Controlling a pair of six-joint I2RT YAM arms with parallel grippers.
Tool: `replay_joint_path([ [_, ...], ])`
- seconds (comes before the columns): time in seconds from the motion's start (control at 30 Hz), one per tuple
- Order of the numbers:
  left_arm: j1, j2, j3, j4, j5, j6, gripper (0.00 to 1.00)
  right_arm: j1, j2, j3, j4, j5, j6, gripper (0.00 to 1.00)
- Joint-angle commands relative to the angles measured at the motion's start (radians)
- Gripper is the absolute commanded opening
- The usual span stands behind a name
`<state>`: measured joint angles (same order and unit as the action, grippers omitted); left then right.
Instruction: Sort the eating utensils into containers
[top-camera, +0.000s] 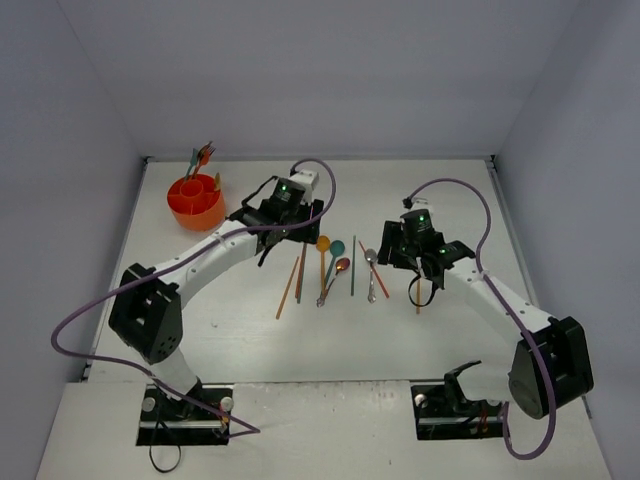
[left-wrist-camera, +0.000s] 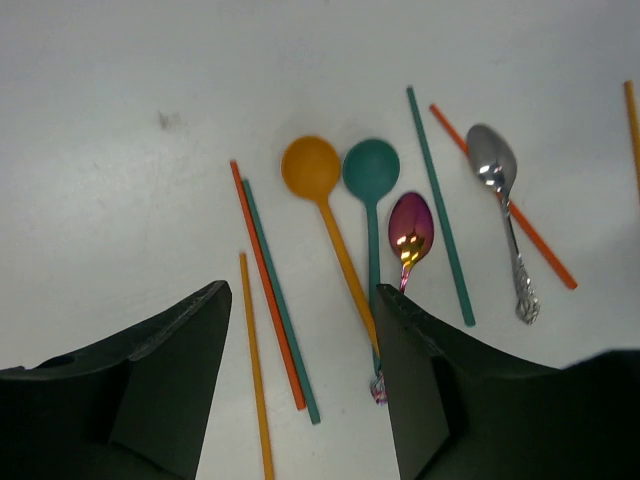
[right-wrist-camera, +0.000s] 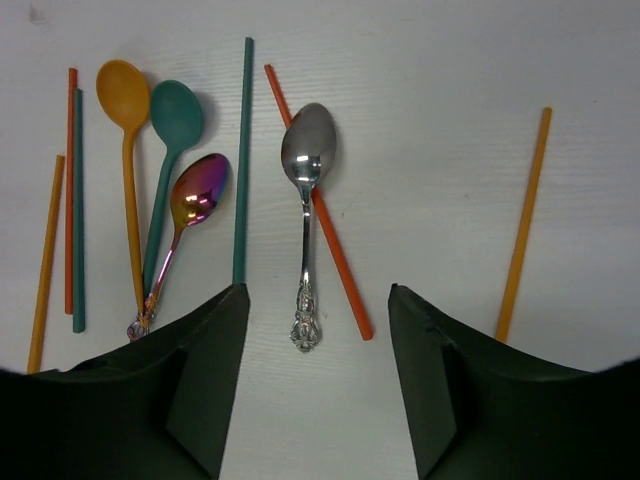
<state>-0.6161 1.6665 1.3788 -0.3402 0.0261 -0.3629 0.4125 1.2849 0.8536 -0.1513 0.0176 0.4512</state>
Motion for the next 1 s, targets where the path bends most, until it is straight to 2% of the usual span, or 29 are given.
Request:
replay_joint_path([
  [0.0,-0.008,-0.147,-0.046,0.022,-0.037,-0.078,0.56,0.007,0.090,0.017,0.018,-0.041,0.054,0.50],
  [0.17,-0.009,-0.243,-0.119,-0.002,-0.066,-0.089,0.56,0.048,0.191,0.048,0.019,-0.027,0.064,0.44],
  [0.4,-0.008,-0.326,-0.176,-0.039,-0.085,-0.094,0.56,0.114,0.312,0.080,0.019,0.032,0.112,0.40],
  [0.7,-0.008,-0.408,-0.220,-0.078,-0.097,-0.099,0.56,0.129,0.431,0.107,0.018,0.129,0.164,0.34],
  [0.9,-0.007,-0.452,-0.245,-0.092,-0.104,-0.115,0.56,0.132,0.480,0.119,0.019,0.162,0.158,0.21],
  [0.97,-0.007,-0.458,-0.246,-0.092,-0.101,-0.125,0.56,0.132,0.482,0.122,0.019,0.176,0.151,0.10],
])
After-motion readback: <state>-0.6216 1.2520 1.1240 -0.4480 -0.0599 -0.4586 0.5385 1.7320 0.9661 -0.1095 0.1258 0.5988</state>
